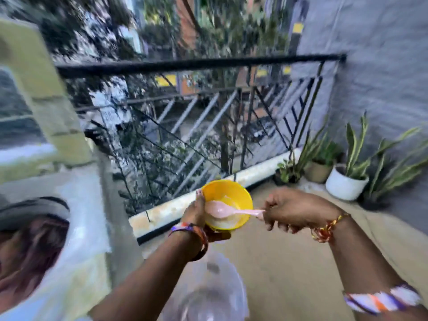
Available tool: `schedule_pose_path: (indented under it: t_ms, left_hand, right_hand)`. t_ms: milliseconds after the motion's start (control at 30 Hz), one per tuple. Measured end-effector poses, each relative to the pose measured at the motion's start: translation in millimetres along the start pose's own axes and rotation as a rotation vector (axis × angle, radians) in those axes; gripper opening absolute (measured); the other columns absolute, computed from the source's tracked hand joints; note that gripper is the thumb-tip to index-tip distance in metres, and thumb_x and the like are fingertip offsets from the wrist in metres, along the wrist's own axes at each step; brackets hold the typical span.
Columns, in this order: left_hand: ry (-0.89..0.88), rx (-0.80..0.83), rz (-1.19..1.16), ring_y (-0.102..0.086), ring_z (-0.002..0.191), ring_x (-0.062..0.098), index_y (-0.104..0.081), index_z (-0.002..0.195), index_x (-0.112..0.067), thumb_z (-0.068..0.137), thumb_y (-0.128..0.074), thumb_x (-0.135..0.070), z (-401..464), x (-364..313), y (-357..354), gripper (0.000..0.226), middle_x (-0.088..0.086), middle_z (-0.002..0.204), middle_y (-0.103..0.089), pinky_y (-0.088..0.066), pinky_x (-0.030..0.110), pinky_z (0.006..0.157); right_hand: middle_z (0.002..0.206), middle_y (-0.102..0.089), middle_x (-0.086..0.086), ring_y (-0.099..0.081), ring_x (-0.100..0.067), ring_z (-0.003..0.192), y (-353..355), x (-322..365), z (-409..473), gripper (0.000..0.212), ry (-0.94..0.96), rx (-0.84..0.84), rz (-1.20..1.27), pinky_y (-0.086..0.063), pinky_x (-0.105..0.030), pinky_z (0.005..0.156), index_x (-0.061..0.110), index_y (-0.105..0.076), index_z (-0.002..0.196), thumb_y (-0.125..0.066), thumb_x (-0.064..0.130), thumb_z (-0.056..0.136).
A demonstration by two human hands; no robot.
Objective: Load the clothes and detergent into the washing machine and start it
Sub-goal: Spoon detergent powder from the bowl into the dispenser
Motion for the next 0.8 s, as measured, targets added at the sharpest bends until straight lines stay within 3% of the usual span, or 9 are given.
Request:
schedule_pose_path:
  t_ms: [67, 133, 200, 300, 367, 467, 567, 700, 800]
  left_hand:
    - [-0.085, -0.063, 0.015, -0.058, 0.103, 0.038, -0.049, 0.124, -0.008, 0.095, -0.029, -0.051, -22, -46, 33, 0.055, 0.017, 0.128, -0.053, -0.052, 0.056, 0.083]
    - [-0.196, -0.15, 0.013, -0.051, 0.122, 0.037, -0.044, 0.132, -0.001, 0.099, -0.023, -0.044, -48, -86, 74, 0.059, 0.019, 0.136, -0.048, -0.044, 0.044, 0.102]
    - [-0.232, -0.141, -0.049, -0.05, 0.123, 0.039, -0.044, 0.133, -0.003, 0.098, -0.023, -0.046, -67, -115, 110, 0.059, 0.021, 0.135, -0.049, -0.042, 0.049, 0.1]
    - [-0.316, -0.15, -0.136, -0.053, 0.118, 0.041, -0.046, 0.128, -0.007, 0.094, -0.028, -0.055, -95, -149, 174, 0.061, 0.02, 0.13, -0.053, -0.044, 0.055, 0.096]
    - [-0.378, -0.187, -0.135, -0.056, 0.112, 0.041, -0.041, 0.134, -0.006, 0.095, -0.029, -0.053, -116, -161, 215, 0.062, 0.02, 0.127, -0.053, -0.043, 0.056, 0.097]
    - [-0.38, -0.197, -0.101, -0.061, 0.089, 0.041, -0.04, 0.133, -0.008, 0.095, -0.026, -0.053, -136, -163, 280, 0.06, 0.019, 0.1, -0.059, -0.043, 0.056, 0.087]
    - [-0.442, -0.385, 0.106, -0.049, 0.124, 0.037, -0.041, 0.135, 0.002, 0.099, -0.022, -0.045, -142, -163, 348, 0.062, 0.022, 0.134, -0.05, -0.039, 0.043, 0.102]
    - [-0.419, -0.536, 0.197, -0.039, 0.133, 0.035, -0.039, 0.135, 0.008, 0.099, -0.017, -0.044, -147, -156, 413, 0.067, 0.026, 0.144, -0.038, -0.033, 0.035, 0.109]
    - [-0.395, -0.6, 0.238, -0.035, 0.136, 0.033, -0.036, 0.137, 0.006, 0.101, -0.014, -0.039, -150, -152, 447, 0.062, 0.026, 0.146, -0.033, -0.028, 0.031, 0.106]
  right_hand:
    - [0.059, -0.058, -0.002, -0.039, -0.007, 0.037, 13, 66, -18, 0.016, 0.111, -0.117, -0.144, -0.028, -0.014, 0.034, 0.015, -0.061, 0.068, -0.057, 0.011, 0.083]
    - [0.055, -0.055, 0.001, -0.043, -0.009, 0.043, 19, 129, -36, 0.018, 0.222, -0.289, -0.323, -0.03, -0.016, 0.037, 0.019, -0.061, 0.063, -0.06, 0.013, 0.08]
    - [0.057, -0.056, 0.003, -0.054, -0.013, 0.055, 13, 184, -52, 0.019, 0.32, -0.437, -0.446, -0.038, -0.018, 0.045, 0.023, -0.058, 0.062, -0.061, 0.015, 0.079]
    - [0.074, -0.061, -0.004, -0.06, -0.024, 0.087, -19, 257, -69, 0.012, 0.416, -0.594, -0.564, -0.047, -0.028, 0.069, 0.025, -0.067, 0.082, -0.058, 0.017, 0.082]
    - [0.094, -0.068, -0.007, -0.062, -0.028, 0.097, -49, 296, -74, 0.018, 0.464, -0.67, -0.654, -0.047, -0.031, 0.073, 0.026, -0.067, 0.094, -0.054, 0.019, 0.085]
    - [0.104, -0.068, -0.006, -0.061, -0.028, 0.101, -112, 343, -71, 0.018, 0.608, -0.632, -0.705, -0.043, -0.032, 0.07, 0.028, -0.065, 0.097, -0.052, 0.023, 0.086]
    - [0.105, -0.067, -0.006, -0.061, -0.028, 0.101, -170, 375, -61, 0.018, 0.722, -0.509, -0.705, -0.044, -0.032, 0.071, 0.028, -0.065, 0.101, -0.054, 0.026, 0.087]
    - [0.09, -0.066, 0.0, -0.062, -0.024, 0.095, -218, 412, -52, 0.014, 0.776, -0.352, -0.71, -0.04, -0.027, 0.068, 0.03, -0.068, 0.094, -0.059, 0.025, 0.084]
    - [0.1, -0.068, -0.001, -0.06, -0.024, 0.099, -234, 433, -45, 0.017, 0.794, -0.359, -0.756, -0.047, -0.032, 0.074, 0.032, -0.068, 0.096, -0.056, 0.025, 0.086]
Point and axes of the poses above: each hand's wrist, its own z-axis towards the middle knuckle, its own y-axis out of the back of the hand, x = y × z, the point moved 6 cm from there along z, towards the middle knuckle
